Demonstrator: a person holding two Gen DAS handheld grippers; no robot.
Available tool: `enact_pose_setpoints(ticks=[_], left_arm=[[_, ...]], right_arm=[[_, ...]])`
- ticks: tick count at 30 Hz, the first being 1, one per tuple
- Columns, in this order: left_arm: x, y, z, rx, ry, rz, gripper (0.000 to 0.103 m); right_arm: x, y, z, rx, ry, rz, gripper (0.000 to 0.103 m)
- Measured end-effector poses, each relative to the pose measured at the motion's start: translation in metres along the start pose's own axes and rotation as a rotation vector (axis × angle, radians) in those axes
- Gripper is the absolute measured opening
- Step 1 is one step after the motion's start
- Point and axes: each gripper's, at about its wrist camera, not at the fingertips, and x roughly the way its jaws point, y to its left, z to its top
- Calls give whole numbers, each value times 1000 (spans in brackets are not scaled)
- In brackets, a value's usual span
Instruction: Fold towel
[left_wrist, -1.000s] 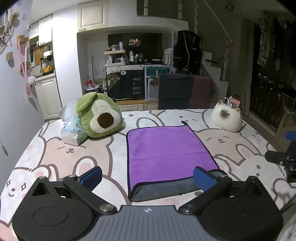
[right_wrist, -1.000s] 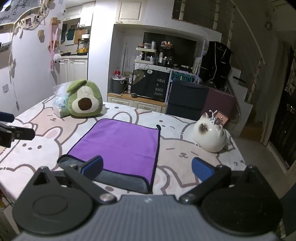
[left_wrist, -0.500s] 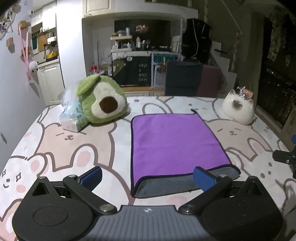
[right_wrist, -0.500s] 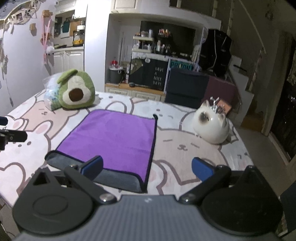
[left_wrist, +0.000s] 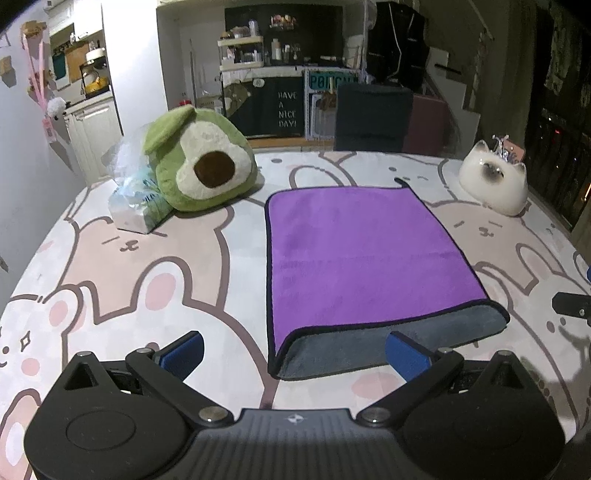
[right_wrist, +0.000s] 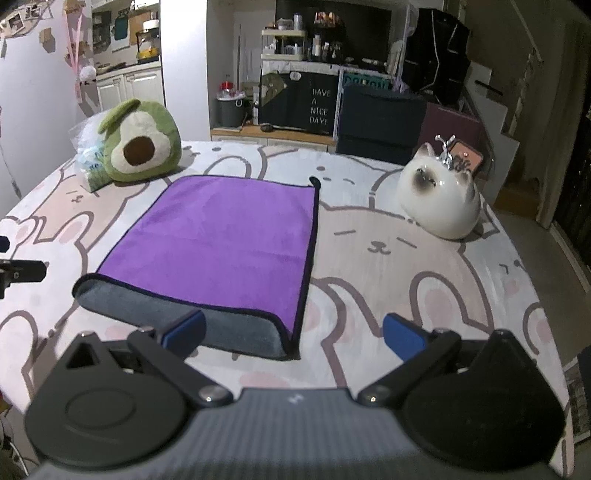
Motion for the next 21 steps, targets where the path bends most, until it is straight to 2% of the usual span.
enact_pose_setpoints(ticks=[12, 21], left_arm=[[42, 16, 5, -29, 111, -42, 103], [65, 25, 5, -30, 163, -48, 103]], right_arm=[[32, -5, 0, -20, 81, 27, 103], [56, -1, 0, -38, 103, 78, 103]])
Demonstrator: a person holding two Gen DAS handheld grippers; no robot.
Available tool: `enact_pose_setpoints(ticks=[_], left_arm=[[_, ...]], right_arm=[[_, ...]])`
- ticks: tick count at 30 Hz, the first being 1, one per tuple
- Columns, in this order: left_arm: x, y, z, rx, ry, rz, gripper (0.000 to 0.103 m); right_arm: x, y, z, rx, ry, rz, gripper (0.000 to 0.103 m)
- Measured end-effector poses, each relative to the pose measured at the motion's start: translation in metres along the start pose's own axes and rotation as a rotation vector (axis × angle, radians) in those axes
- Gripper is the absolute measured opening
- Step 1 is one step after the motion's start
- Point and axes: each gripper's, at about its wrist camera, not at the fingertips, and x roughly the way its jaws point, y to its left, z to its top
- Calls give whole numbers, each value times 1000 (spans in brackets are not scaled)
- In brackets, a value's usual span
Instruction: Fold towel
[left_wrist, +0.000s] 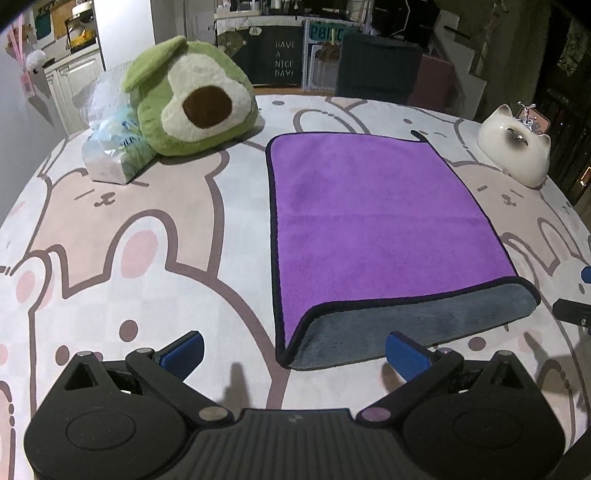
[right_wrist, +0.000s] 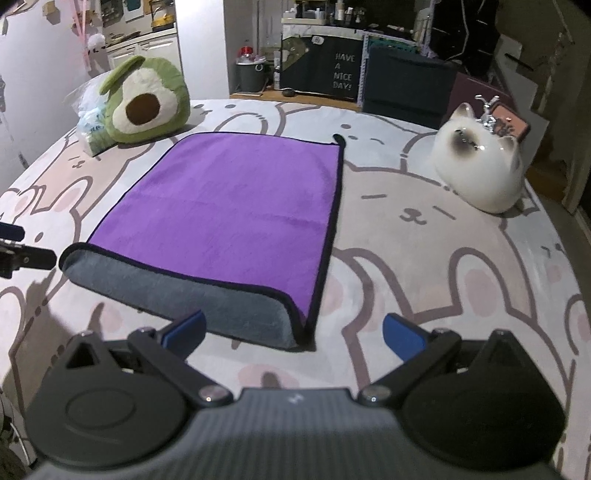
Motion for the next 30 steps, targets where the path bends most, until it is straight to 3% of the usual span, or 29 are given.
enact_pose_setpoints(ticks=[8, 14, 17, 18, 22, 25, 27, 29, 30], left_arm=[[8, 12, 0, -44, -37, -93, 101], [15, 14, -1, -22, -16, -132, 93], [18, 16, -1, -16, 3, -163, 87], [18, 16, -2, -10, 1, -179, 82], [16, 17, -3, 19, -30, -257, 79], [17, 17, -2, 24, -29, -264, 78], [19, 18, -2, 30, -20, -264, 78], [22, 18, 0, 43, -6, -264, 78], [23, 19, 0, 47, 2, -265, 73]], right_arm=[[18, 0, 1, -11, -15, 50, 103], [26, -9, 2, 17, -27, 119, 103], [31, -12, 2, -20, -30, 201, 103], [33, -13, 2, -18, -24, 217, 103], [38, -18, 2, -8, -10, 263, 102], [39, -23, 4, 38, 15, 285, 90], [43, -27, 6, 64, 44, 292, 73], [46, -29, 6, 75, 64, 283, 65], [48, -29, 7, 75, 70, 283, 61]])
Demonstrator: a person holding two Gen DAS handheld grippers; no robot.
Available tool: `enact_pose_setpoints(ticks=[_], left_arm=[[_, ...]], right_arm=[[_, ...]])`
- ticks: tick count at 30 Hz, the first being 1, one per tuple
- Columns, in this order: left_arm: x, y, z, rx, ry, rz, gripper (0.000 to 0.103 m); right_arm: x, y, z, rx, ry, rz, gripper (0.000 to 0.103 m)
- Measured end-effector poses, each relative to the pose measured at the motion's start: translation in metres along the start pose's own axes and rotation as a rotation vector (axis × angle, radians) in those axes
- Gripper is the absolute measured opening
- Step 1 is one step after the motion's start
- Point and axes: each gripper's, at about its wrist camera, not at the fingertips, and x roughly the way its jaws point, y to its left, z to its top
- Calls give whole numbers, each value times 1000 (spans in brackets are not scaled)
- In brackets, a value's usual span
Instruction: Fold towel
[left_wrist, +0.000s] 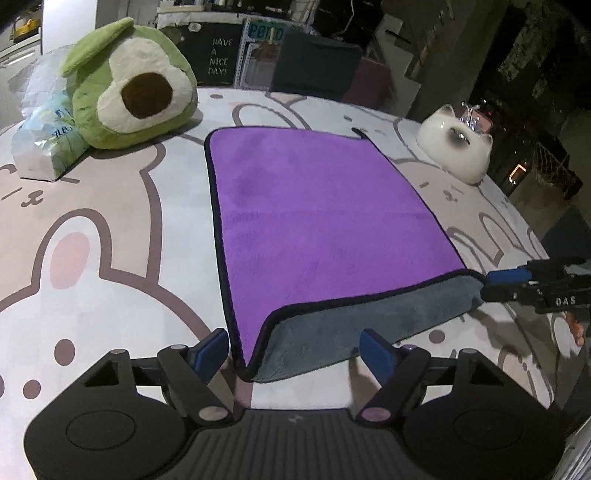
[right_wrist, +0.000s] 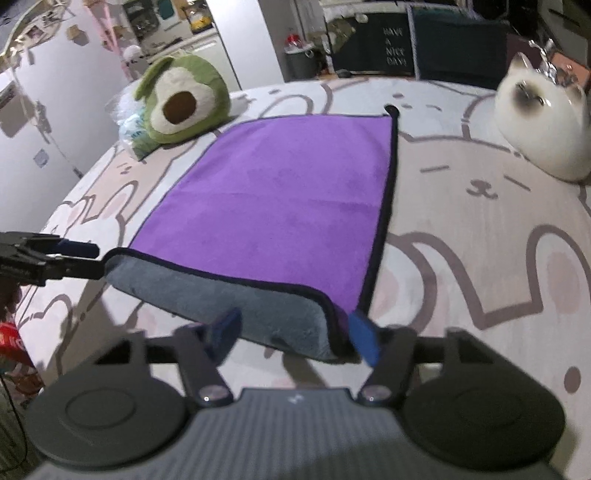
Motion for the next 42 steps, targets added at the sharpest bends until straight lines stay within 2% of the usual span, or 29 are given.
enact_pose_setpoints(ticks=[5, 10, 15, 21, 32, 42], left_arm=[[5, 3, 1, 18, 39, -15, 58], [9, 6, 1, 10, 58, -14, 49], [11, 7, 2, 11, 70, 2, 29], [16, 9, 2, 19, 88, 39, 12], [16, 4, 2, 67, 86, 71, 5], [-4, -1, 18, 59, -21, 89, 5]], right_arm=[[9, 0, 1, -11, 35, -14, 48], [13, 1, 0, -15, 70, -36, 39], [14, 1, -3, -29, 90, -49, 24], [13, 1, -3, -47, 100, -63, 15], [12, 7, -2, -84, 107, -79, 6], [-6, 8, 9, -56, 16, -91, 5]])
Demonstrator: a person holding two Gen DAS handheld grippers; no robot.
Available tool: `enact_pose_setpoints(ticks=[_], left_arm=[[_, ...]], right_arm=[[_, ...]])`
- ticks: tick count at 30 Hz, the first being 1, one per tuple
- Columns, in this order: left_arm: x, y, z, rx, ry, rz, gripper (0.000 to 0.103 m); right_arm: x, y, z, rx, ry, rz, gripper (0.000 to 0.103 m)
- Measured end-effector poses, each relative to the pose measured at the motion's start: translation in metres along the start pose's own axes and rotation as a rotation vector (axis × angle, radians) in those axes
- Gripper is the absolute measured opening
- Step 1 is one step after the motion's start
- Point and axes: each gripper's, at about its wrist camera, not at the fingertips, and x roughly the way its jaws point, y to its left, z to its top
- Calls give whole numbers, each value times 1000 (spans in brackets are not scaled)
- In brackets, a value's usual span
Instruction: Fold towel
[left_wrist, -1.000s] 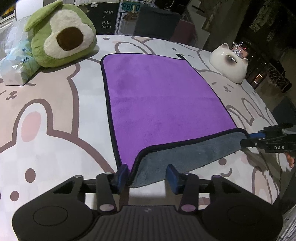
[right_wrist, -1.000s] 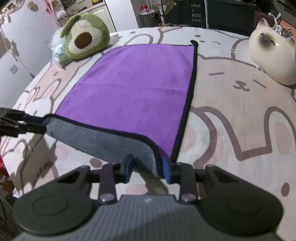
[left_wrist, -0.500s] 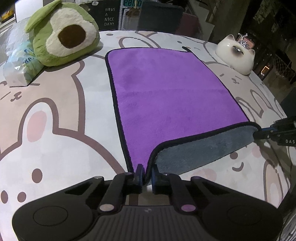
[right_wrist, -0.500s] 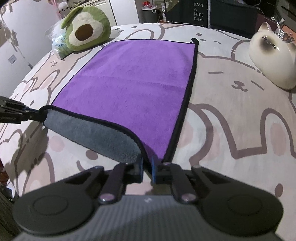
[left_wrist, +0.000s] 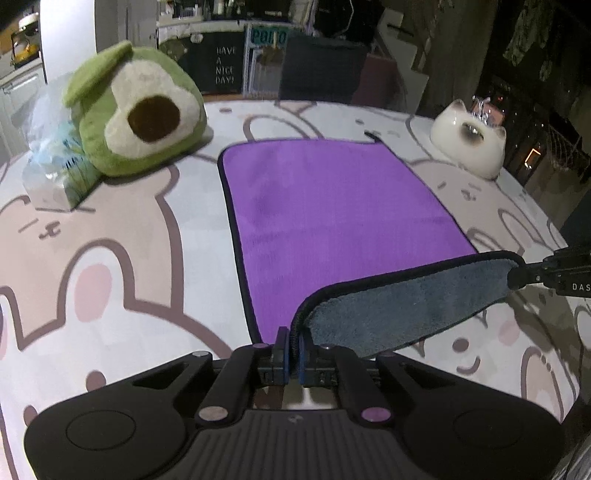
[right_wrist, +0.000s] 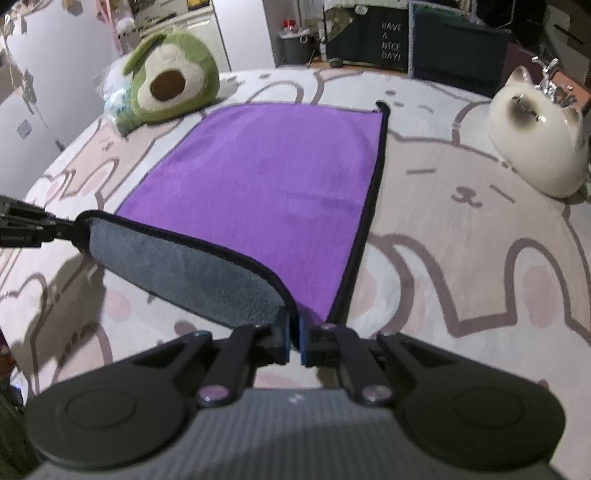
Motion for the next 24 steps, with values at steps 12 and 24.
enact_pose_setpoints(ticks=[12, 24], left_arm=[[-13, -3, 18, 0, -83, 27, 5], [-12, -1, 56, 29, -141, 35, 5]], right_arm=[[-18, 2, 20, 17, -92, -26, 5], [-15, -6, 54, 40, -157, -31, 5]])
